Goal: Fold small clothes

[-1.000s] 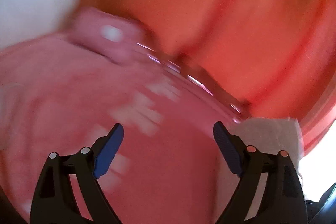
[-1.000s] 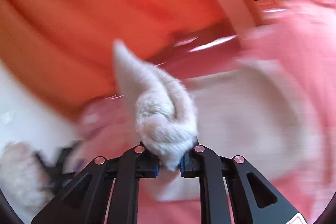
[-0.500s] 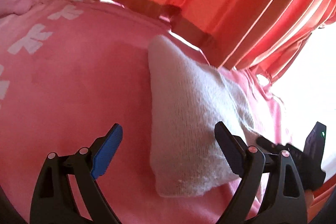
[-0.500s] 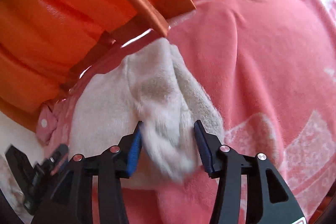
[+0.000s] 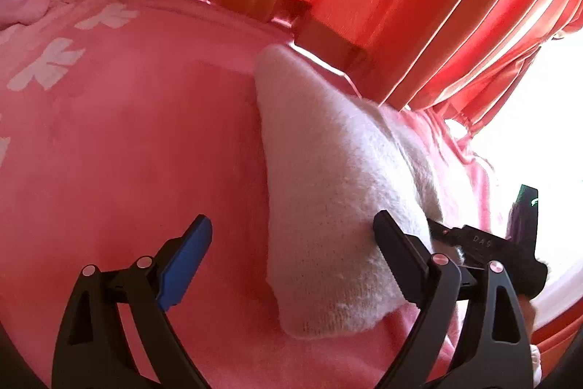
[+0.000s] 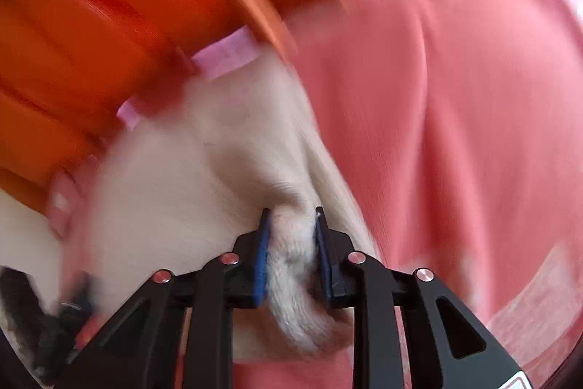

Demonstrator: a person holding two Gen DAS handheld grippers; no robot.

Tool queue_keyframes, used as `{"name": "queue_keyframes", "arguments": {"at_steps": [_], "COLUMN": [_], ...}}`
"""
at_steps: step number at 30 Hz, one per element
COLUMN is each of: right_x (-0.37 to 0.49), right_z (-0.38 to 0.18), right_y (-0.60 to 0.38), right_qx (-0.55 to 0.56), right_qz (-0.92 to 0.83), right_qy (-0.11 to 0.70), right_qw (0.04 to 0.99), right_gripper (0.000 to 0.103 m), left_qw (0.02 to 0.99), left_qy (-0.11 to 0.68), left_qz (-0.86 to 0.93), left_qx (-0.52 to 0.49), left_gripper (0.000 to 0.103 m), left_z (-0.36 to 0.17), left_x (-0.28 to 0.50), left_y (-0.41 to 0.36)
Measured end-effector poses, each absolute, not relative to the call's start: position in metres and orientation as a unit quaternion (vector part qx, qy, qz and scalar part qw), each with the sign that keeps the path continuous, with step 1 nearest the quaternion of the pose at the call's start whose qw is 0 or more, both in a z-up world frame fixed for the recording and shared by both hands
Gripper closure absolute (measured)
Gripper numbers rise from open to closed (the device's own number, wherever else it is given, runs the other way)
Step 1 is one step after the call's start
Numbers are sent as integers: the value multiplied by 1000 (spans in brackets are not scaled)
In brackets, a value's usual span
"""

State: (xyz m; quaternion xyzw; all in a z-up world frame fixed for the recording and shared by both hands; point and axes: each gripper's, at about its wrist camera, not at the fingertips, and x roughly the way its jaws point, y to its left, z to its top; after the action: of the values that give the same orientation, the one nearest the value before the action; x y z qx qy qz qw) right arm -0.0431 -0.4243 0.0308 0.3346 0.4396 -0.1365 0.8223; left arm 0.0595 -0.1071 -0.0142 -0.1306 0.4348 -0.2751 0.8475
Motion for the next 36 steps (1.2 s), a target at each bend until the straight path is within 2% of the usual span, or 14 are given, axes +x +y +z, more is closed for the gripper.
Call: {"name": "queue_keyframes", "arguments": {"at_steps": [4,9,13,15,17,19,22,24,26,29,30,31,33,36], "right_x": [-54,-45,-9,8,29,30,14,10,18,11,5,-5,-16,-20], "right_z": [68,92,89,78,47,58,82,78,49,72,80,87,89,65], "right_y": [-417,-408,-390,-370,-350,-339,-339,-338,-335,-343,-353,-368,-394,-429], "right_qx": [307,298,275,254,210,176,202,205,187,198,211,231,271,328], "right_qz": [-168,-157,-75,-40,-31,-43,-19,-13,-20,-31,-52,-88,-136,-166], "right_qy": [391,353,373,404,473,466,417,425,475,431,404,375,342,377], "right_qw": [851,873,883,878,855,866,886,882,860,880,889,893,890,850], "right_gripper": [71,71,90,90,91,91,90,90,92,91,82,57,28,28], "left_qw": [853,865,869,865,860,858,862,863,863,866,867,869,872,875], "left_qy": [428,389,388,420,433,437,432,430,431,428,426,423,418,412], "left_qz": [-271,-289,-293,-270,-264,-263,-262,-261,-260,-256,-255,-253,-252,-253], "left_qx": [-125,-129,-89,-53,-59,-60,-52,-49,-46,-43,-40,-36,-31,-30], "left_gripper": [15,15,15,14,14,14,14,13,13,12,12,12,11,11], "left_z": [-10,5,5,-11,-19,-18,-13,-15,-17,-17,-16,-15,-14,-15], "left_x": [58,50,49,54,56,57,55,54,53,52,52,51,50,50], "left_y": [-108,-106,-120,-127,-124,-122,-121,-122,-124,-125,-126,-126,-128,-128]}}
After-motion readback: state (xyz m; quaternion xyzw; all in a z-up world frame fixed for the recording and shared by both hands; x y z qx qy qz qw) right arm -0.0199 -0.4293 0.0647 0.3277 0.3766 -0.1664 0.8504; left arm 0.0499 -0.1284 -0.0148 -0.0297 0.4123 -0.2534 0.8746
